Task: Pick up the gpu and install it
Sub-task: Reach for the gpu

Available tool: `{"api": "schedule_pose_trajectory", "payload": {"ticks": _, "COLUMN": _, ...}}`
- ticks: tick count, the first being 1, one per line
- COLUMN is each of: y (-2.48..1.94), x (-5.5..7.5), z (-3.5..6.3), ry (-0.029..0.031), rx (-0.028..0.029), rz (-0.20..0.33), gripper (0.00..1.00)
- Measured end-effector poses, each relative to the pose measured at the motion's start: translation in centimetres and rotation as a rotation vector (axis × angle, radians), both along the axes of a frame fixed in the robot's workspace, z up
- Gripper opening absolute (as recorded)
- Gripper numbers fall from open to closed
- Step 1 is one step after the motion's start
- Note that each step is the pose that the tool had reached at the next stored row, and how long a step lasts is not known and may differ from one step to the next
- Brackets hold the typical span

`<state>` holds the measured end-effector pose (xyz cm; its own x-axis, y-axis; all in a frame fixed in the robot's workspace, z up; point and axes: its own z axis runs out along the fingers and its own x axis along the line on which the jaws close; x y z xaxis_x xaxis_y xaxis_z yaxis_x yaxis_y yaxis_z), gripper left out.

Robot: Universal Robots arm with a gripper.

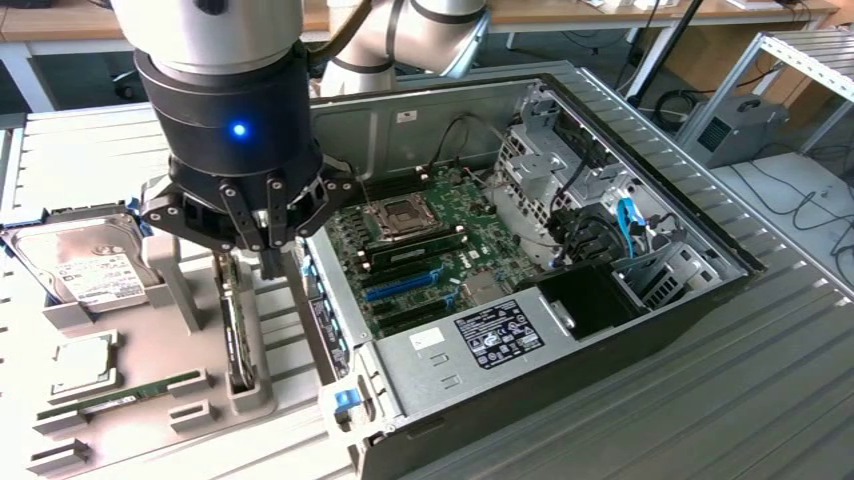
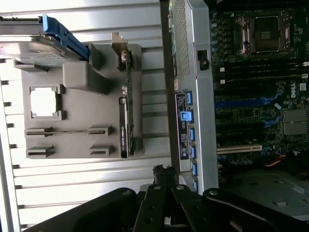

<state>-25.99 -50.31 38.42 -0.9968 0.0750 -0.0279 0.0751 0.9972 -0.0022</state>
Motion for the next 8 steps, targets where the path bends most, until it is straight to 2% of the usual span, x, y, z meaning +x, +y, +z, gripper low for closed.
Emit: {"api": "schedule_pose_trajectory", "payload": {"ticks": 8, "y": -0.69, "x": 0.0, "z": -0.01, "ry": -0.0001, "rx": -0.0016, "rz": 0.0, "gripper": 0.11}}
